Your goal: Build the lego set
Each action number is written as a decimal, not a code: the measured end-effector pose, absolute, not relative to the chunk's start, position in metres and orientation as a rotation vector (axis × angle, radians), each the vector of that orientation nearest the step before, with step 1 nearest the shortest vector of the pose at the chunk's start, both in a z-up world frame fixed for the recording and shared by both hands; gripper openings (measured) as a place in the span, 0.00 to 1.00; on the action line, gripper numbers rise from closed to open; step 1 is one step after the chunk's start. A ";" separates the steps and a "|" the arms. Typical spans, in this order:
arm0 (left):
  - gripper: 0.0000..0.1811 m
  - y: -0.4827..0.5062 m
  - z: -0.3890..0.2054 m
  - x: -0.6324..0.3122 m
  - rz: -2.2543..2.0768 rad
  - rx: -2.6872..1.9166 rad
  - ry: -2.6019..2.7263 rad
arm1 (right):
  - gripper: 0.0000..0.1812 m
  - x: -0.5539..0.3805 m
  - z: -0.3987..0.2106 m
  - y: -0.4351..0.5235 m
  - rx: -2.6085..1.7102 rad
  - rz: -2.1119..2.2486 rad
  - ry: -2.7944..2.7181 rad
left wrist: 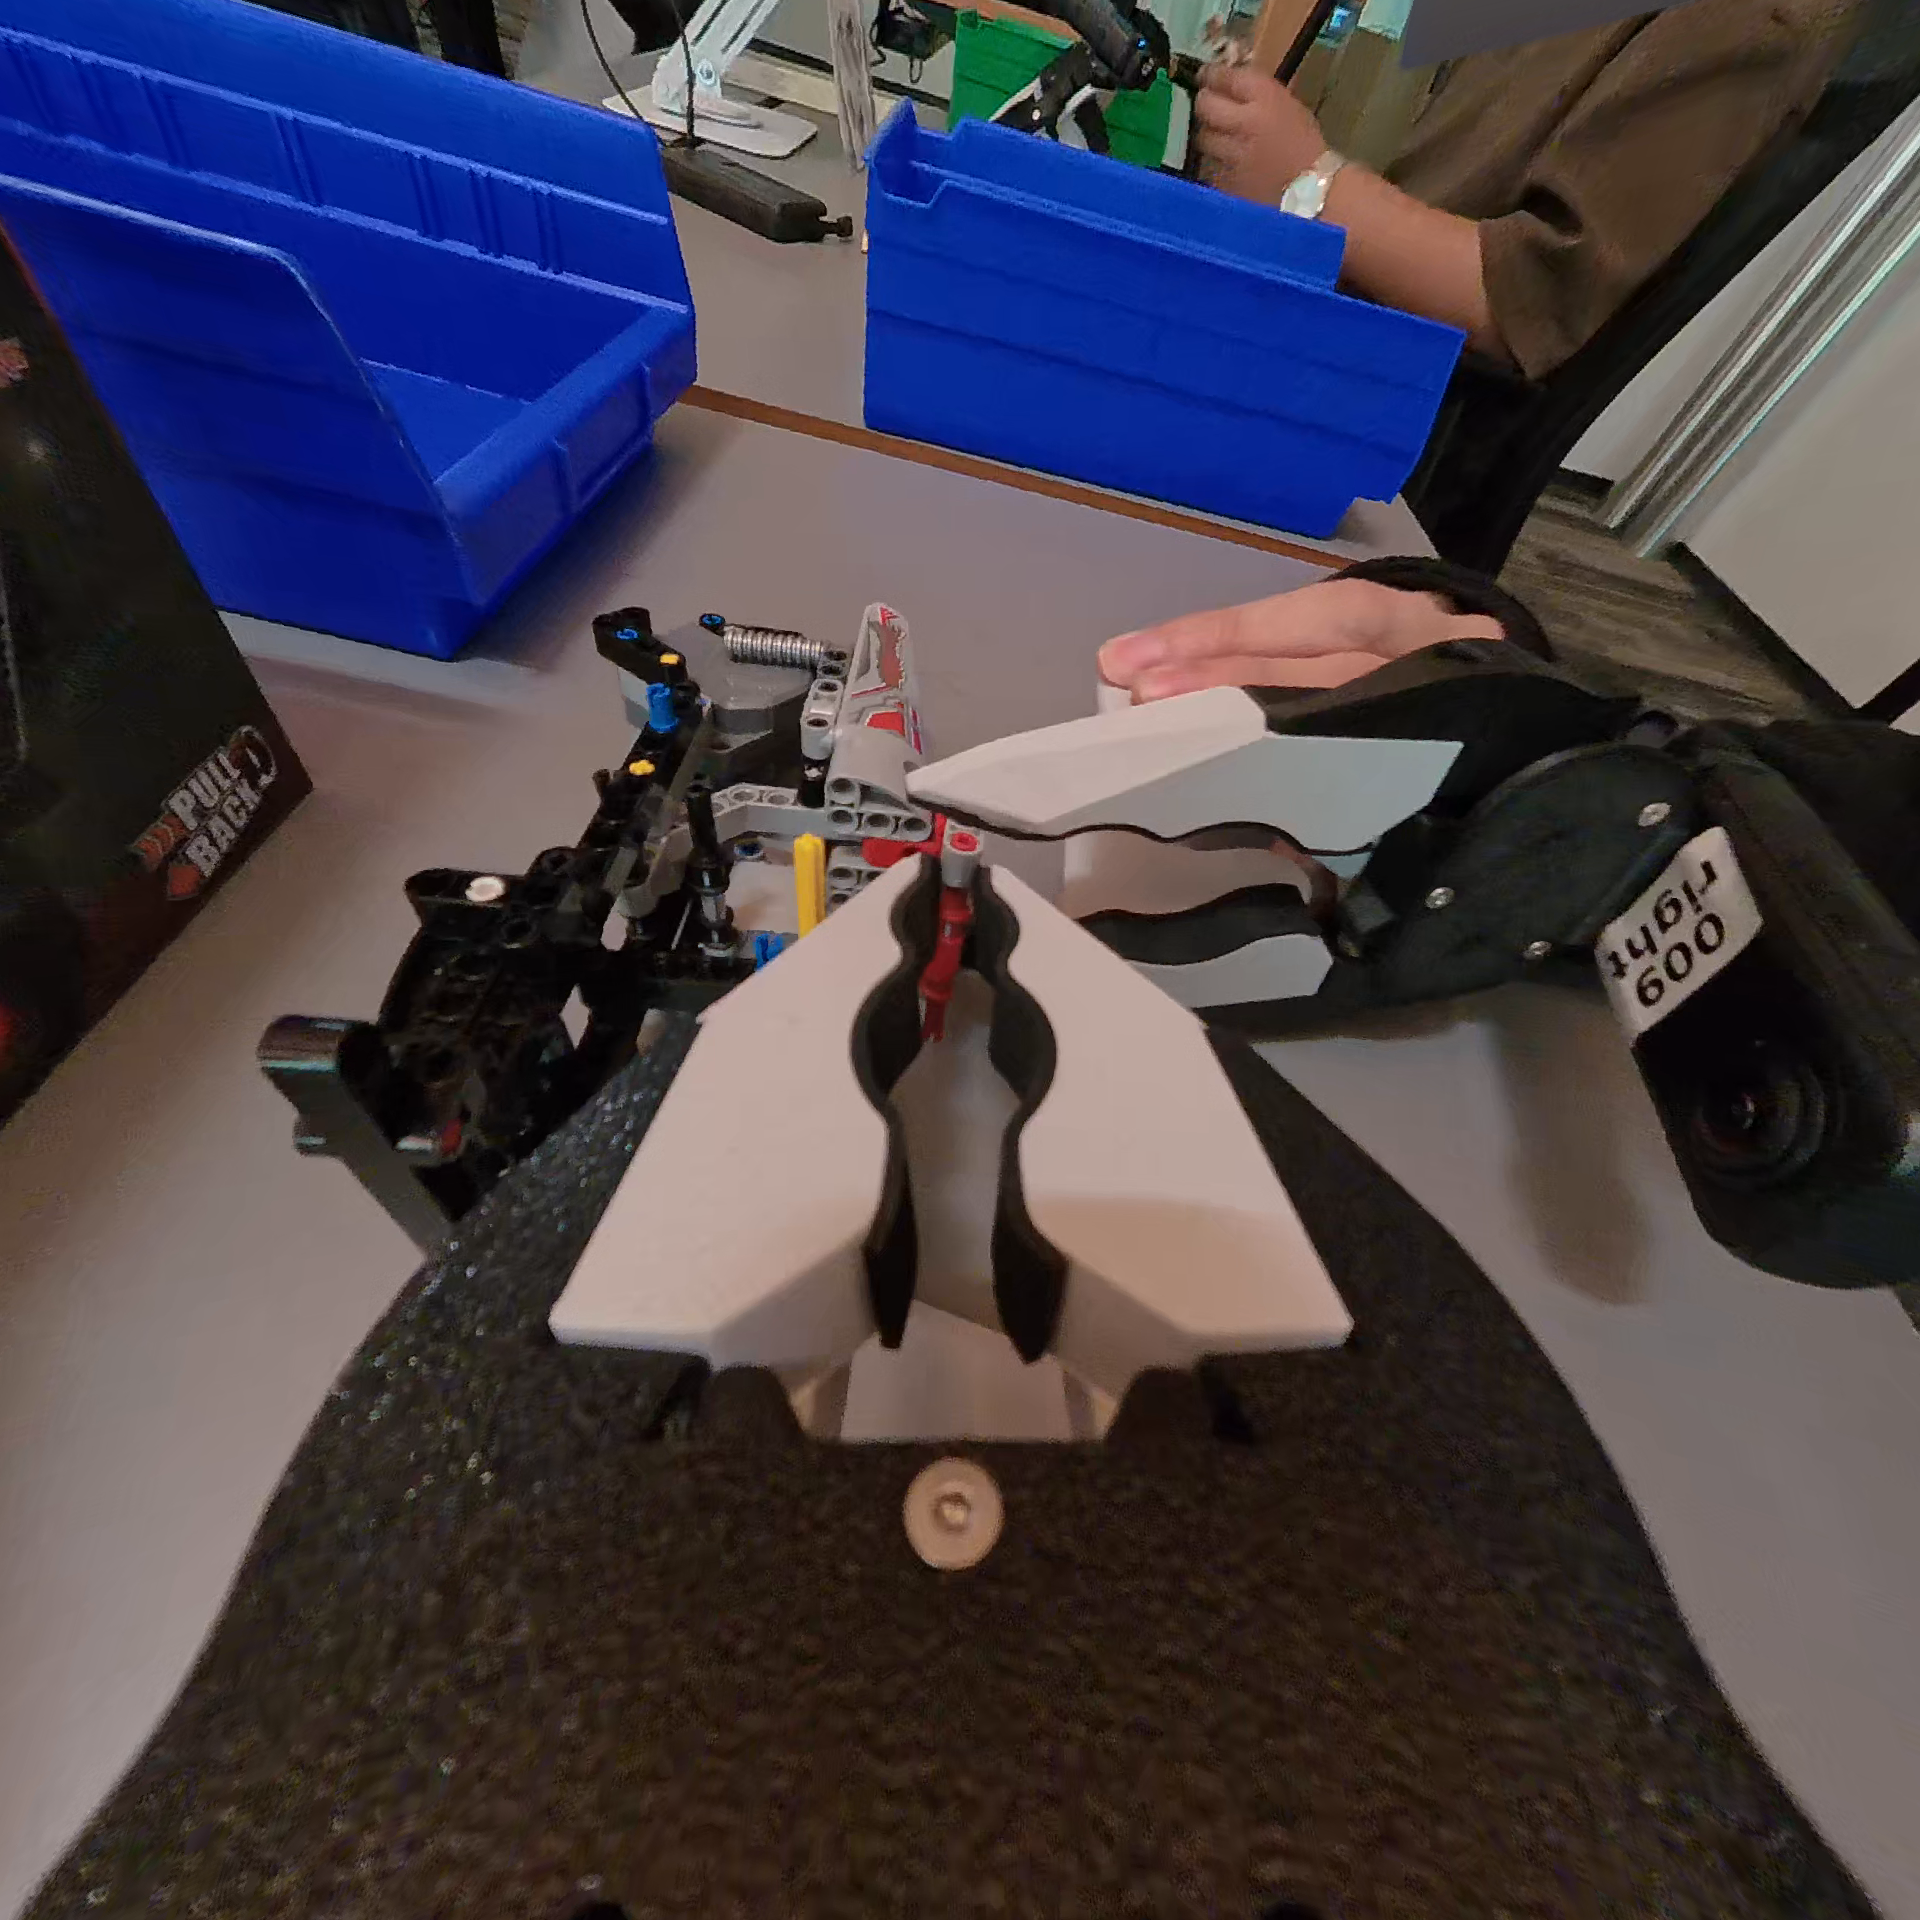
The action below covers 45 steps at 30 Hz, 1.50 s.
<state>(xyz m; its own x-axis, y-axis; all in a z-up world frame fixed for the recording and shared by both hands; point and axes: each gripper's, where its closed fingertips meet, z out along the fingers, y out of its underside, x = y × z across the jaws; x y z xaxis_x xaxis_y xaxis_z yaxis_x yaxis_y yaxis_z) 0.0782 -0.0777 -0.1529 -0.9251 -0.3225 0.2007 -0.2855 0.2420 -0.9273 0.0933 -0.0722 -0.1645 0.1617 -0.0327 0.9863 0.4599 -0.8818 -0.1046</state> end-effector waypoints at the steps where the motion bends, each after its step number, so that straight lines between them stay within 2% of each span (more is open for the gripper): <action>1: 0.02 -0.078 -0.154 0.079 -1.805 -0.599 2.450 | 0.22 0.093 -0.164 -0.073 -2.074 -1.771 -0.399; 26: 0.02 -0.078 -0.145 0.080 -1.736 -0.428 2.341 | 0.22 0.094 -0.160 -0.074 -2.070 -1.751 -0.358; 41: 0.02 -0.078 -0.149 0.082 -1.796 -0.546 2.380 | 0.21 0.095 -0.165 -0.077 -2.115 -1.742 -0.344; 45: 0.01 -0.076 -0.137 0.085 -1.906 -0.700 2.321 | 0.22 0.096 -0.161 -0.075 -2.076 -1.760 -0.313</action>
<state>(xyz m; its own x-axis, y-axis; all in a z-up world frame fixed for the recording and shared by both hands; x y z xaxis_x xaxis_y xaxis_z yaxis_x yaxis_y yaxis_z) 0.0848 -0.0759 -0.1372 -0.8954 -0.3772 0.2367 -0.3054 0.1334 -0.9428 0.0960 -0.0748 -0.1606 0.1824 -0.0851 0.9795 0.4178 -0.8951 -0.1556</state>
